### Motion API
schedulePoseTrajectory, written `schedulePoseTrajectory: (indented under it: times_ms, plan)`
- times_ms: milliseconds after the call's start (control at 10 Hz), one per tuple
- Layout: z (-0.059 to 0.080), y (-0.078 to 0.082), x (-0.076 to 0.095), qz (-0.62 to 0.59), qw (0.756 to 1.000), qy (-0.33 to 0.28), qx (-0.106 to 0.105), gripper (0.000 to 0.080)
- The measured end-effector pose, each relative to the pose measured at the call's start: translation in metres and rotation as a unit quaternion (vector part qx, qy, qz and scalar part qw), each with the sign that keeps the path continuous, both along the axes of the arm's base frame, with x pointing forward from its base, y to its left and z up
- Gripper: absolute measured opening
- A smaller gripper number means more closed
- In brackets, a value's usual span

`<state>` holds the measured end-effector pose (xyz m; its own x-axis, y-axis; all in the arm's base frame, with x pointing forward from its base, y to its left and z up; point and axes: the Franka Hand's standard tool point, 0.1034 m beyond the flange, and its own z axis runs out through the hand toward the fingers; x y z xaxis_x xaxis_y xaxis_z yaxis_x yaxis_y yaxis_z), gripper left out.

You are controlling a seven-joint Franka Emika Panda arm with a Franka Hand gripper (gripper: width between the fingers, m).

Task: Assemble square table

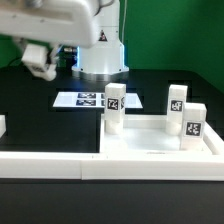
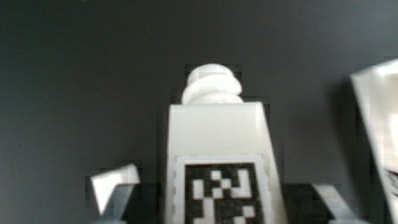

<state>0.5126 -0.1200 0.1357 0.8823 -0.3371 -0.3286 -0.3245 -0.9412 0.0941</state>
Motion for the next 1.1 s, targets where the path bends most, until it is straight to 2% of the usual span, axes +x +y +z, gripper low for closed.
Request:
schedulePoseTrajectory:
  times_ms: [100, 200, 300, 400, 500, 600, 900, 1100]
  plan:
    - [0.009, 0.014, 0.027, -0.014, 0.998, -0.049, -0.023, 0.0288]
    - [0.014, 0.028, 0.042, -0.04, 0.996, -0.067, -0.041, 0.0288]
    - [0.025, 0.044, 0.069, -0.064, 0.991, -0.099, -0.067, 0.0288]
    - [0.034, 0.054, 0.089, -0.067, 0.985, -0.135, -0.081, 0.0288]
    - [0.031, 0.056, 0.095, -0.058, 0.978, -0.181, -0.083, 0.0288]
    - [0.027, 0.061, 0.093, -0.053, 0.974, -0.204, -0.083, 0.0288]
    - [0.023, 0.071, 0.101, -0.063, 0.963, -0.248, -0.089, 0.0288]
    - [0.001, 0.103, 0.097, -0.088, 0.951, -0.279, -0.097, 0.0288]
